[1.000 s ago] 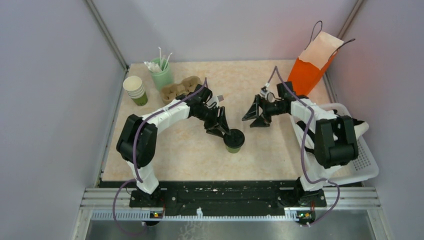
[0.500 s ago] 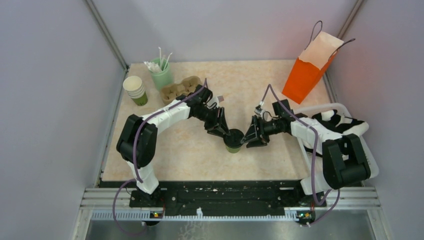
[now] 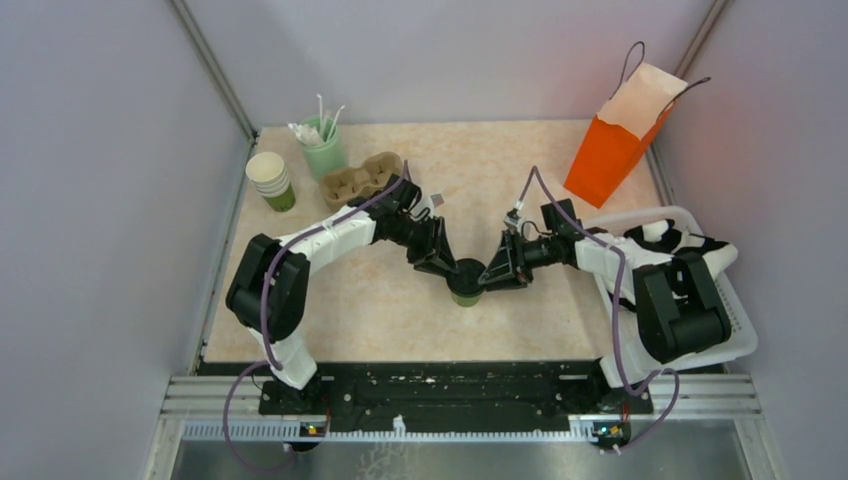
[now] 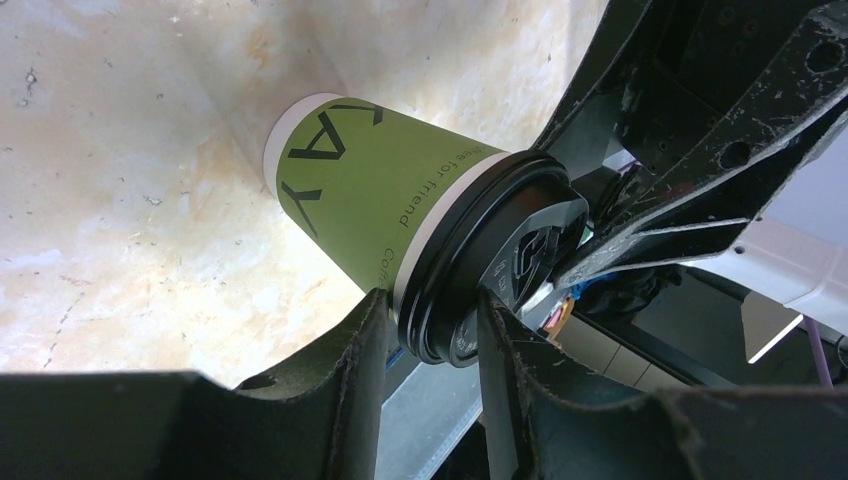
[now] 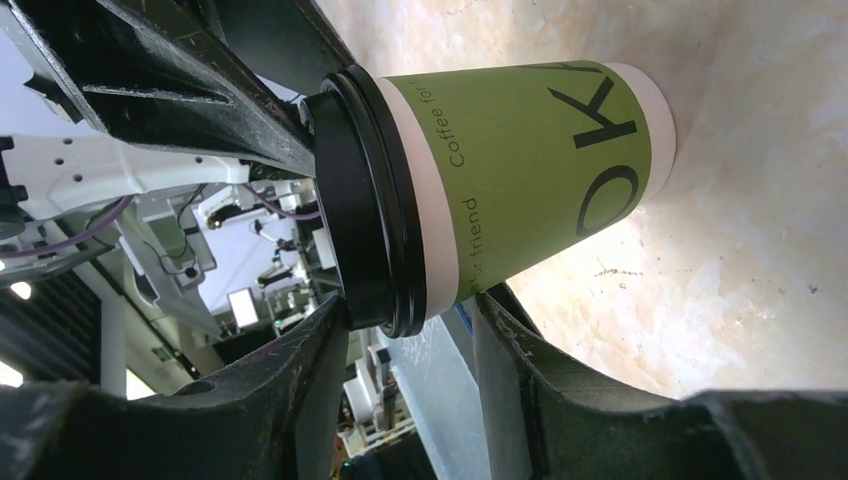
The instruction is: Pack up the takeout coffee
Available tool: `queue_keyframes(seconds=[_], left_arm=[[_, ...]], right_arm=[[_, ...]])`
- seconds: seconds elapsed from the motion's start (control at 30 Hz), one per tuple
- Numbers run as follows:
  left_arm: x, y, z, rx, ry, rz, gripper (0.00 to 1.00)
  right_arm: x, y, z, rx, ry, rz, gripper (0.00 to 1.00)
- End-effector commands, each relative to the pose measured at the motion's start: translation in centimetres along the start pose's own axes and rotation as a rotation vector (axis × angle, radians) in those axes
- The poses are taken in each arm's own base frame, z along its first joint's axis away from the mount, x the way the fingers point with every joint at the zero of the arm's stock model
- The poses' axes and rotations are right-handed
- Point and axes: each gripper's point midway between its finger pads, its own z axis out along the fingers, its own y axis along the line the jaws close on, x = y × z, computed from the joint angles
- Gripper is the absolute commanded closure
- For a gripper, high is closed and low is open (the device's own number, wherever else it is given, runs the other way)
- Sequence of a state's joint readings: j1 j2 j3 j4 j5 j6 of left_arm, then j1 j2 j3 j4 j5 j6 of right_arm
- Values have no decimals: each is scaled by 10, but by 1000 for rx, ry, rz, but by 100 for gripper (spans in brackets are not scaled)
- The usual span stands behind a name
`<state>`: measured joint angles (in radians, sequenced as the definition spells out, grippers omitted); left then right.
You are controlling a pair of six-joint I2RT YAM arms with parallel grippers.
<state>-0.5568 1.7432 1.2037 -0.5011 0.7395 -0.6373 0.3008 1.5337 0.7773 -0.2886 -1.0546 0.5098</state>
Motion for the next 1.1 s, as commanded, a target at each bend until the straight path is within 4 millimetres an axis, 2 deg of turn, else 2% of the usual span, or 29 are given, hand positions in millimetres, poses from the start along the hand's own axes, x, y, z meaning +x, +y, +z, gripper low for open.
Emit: queue_keyframes(seconds=[0.0,0.17,0.27,0.33,0.43,0.53,0.63,0.87,1.07], left_arm=[[10,20,2,-72,-13,-29,59],[13,25,3,-81,-4,-41,60],[14,30,2,-106,-2,-37,60],[14,29,2,-106,-1,-29,60],[10,23,1,-91,-6,-17,60],[8,22,1,-89,-11,-19,60],[8,21,2,-78,-11,-22,60],[9,19,3,-69,0,-18,60],[9,21,4,-69,4,-18,60]], right_arm=[[4,-36,9,87,-28,-26,54],[-4,-63,10,138,-75,7,57],[-8,-66,7,157,-88,34,59],[-12,-47,1,137,-82,16,54],[-21,-10,-16,113,-118,-58,38],[-16,-2,-28,77,-144,-48,34],[-10,-9,-29,60,-161,-16,37],[-4,-15,-14,50,-114,-8,52],[-9,-14,-3,40,-100,-17,55]])
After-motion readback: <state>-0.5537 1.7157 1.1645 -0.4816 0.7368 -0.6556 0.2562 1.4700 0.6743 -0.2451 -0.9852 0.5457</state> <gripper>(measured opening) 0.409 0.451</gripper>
